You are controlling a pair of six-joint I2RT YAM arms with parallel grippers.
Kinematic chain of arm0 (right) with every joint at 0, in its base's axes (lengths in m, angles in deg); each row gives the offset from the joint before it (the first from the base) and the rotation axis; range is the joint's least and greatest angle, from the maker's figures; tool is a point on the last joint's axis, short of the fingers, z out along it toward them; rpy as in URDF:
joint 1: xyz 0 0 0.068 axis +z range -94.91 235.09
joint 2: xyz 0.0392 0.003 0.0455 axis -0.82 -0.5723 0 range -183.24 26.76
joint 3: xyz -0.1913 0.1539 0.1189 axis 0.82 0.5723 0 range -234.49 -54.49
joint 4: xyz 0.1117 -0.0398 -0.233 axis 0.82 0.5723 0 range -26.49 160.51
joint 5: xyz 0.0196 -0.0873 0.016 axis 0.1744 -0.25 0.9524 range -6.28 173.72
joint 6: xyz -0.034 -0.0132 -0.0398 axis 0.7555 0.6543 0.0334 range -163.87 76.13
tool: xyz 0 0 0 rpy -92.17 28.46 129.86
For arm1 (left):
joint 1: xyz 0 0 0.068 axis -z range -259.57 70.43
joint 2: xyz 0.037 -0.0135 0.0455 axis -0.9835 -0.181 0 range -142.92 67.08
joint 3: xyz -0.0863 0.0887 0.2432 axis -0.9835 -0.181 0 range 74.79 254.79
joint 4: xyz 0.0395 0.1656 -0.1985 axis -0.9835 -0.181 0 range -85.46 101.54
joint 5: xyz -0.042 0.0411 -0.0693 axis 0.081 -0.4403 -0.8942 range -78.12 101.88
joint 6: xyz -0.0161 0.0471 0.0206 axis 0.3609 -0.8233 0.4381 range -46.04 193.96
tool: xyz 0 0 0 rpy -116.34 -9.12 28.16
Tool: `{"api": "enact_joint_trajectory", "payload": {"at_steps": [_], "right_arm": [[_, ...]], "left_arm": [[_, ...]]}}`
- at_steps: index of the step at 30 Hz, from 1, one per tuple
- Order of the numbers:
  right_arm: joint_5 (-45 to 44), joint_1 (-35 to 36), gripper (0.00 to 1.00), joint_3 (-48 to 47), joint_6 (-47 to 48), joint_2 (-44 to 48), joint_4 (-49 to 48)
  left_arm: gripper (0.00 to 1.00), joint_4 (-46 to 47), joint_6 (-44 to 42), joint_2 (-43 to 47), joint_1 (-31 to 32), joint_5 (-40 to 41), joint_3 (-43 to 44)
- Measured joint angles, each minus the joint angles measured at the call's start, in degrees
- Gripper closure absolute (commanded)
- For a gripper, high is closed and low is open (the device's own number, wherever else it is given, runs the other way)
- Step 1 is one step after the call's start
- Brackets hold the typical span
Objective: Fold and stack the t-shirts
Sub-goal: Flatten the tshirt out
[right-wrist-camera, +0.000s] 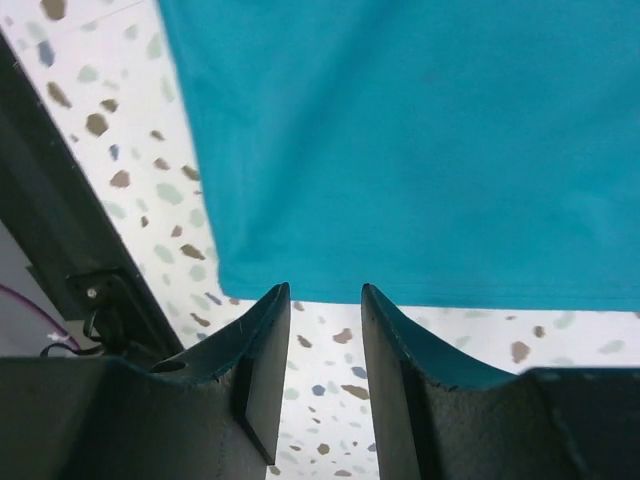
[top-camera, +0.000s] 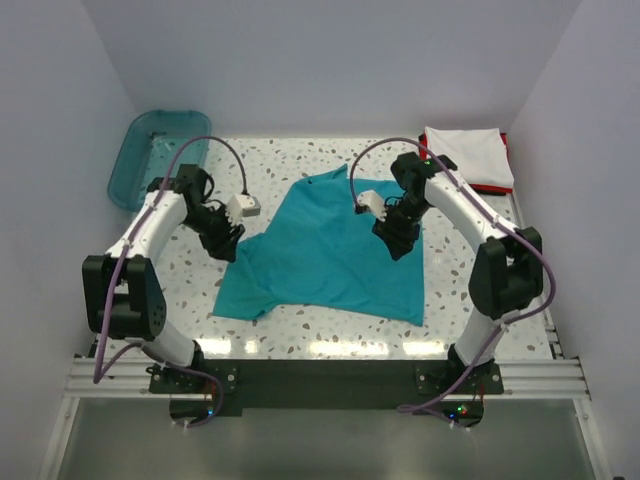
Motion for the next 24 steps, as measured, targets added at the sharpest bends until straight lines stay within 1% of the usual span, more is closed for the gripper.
{"api": "enact_joint_trajectory", "payload": {"at_steps": [3, 6, 10, 12, 13, 14, 16, 20, 22, 24], "right_arm": [[-0.3, -1.4, 0.61, -5.9, -2.6, -5.5, -1.6], [-1.7, -2.6, 0.61, -8.5, -5.3, -9.7, -4.7], [-6.0, -4.2, 0.62, -11.9, -9.9, -14.3, -10.2], [-7.5, -5.5, 0.62, -15.9, -12.5, -17.5, -13.3], [-8.2, -6.2, 0.59, -18.1, -13.8, -19.1, -14.8], [-8.5, -7.1, 0.57, -20.2, -15.1, -20.6, -16.1], [-9.6, -8.8, 0.52, -23.5, -16.9, -22.9, -19.3], [-11.7, -11.5, 0.52, -29.0, -19.1, -26.9, -24.3], [-12.9, -12.0, 0.53, -32.5, -19.8, -29.7, -26.7], [-14.0, -12.0, 0.5, -35.0, -20.2, -32.3, -28.8]], "left_arm": [[0.5, 6.1, 6.6, -4.2, 0.0, -1.0, 3.0], [0.5, 12.9, 14.5, -9.5, 0.0, -0.9, 4.6], [0.5, 19.7, 23.9, -16.6, 0.0, -1.1, 8.9], [0.44, 22.6, 27.4, -19.5, 0.0, -1.7, 11.5], [0.43, 24.0, 29.1, -20.8, 0.0, -2.1, 12.8], [0.39, 25.4, 30.6, -22.1, 0.0, -2.5, 14.3], [0.38, 27.6, 33.3, -24.7, 0.2, -3.3, 17.8], [0.38, 31.1, 36.4, -30.0, 1.6, -4.4, 24.4], [0.38, 32.2, 37.3, -32.1, 2.5, -4.7, 26.4], [0.36, 32.8, 37.8, -33.4, 3.3, -4.8, 26.9]]}}
